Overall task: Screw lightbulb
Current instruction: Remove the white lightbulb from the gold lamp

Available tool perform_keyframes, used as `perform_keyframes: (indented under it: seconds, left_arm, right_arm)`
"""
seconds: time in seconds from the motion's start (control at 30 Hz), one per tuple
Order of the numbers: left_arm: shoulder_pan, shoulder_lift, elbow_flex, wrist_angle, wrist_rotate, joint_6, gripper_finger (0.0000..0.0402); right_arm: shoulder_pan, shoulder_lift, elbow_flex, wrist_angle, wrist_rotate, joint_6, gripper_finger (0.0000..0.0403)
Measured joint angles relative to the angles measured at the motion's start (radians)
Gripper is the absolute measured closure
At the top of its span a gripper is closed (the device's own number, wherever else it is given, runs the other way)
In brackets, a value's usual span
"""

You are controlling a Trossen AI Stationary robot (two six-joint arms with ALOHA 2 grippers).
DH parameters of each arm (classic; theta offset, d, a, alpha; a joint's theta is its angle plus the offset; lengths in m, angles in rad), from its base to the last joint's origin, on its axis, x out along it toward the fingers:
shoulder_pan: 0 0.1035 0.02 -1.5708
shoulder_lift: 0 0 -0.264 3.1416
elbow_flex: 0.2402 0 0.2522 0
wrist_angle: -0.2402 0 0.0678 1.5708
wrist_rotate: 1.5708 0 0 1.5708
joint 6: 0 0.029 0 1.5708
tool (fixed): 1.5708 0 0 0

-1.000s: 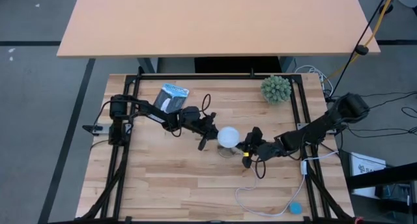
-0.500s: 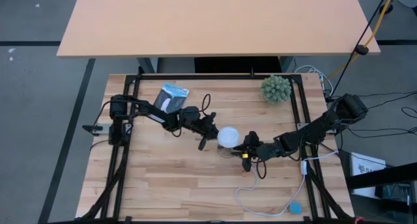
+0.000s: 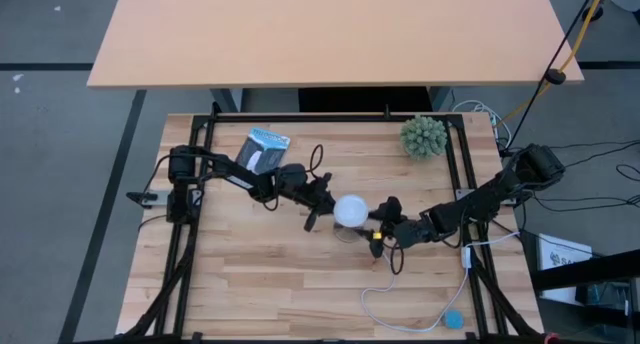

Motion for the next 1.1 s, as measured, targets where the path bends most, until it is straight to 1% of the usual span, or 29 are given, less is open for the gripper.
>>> perform_keyframes:
  seconds: [0.07,0.17,0.27,0.37,0.5,0.67,0.9,1.1]
  left_arm:
    - [-0.003,0.0,0.0,0.0,0.0,0.001,0.0401]
    - [-0.007,0.0,0.0,0.0,0.0,0.001,0.0401]
    - [-0.007,0.0,0.0,0.0,0.0,0.001,0.0401]
    - [-0.006,0.0,0.0,0.0,-0.001,0.001,0.0401]
    - [-0.007,0.0,0.0,0.001,-0.001,0.002,0.0401]
    - [-0.006,0.0,0.0,0.001,-0.01,0.003,0.0401]
    - [-0.005,0.0,0.0,-0.003,-0.015,-0.001,0.0401]
    - [-0.004,0.0,0.0,0.025,-0.018,-0.039,0.0401]
  right_arm:
    - [0.0,0.0,0.0,0.017,0.048,-0.016,0.0127]
    - [0.0,0.0,0.003,0.069,0.049,-0.083,0.013]
    - [0.003,0.005,0.036,0.064,0.048,-0.166,0.0135]
    - [0.002,0.038,0.093,0.0,0.063,-0.226,0.0141]
    - [-0.005,0.105,0.178,-0.124,0.134,-0.236,0.0148]
    - [-0.006,0.132,0.212,-0.135,0.2,-0.242,0.0159]
    - [-0.034,0.132,0.212,-0.134,0.181,-0.257,0.0179]
    - [-0.08,0.134,0.212,-0.13,0.095,-0.254,0.0188]
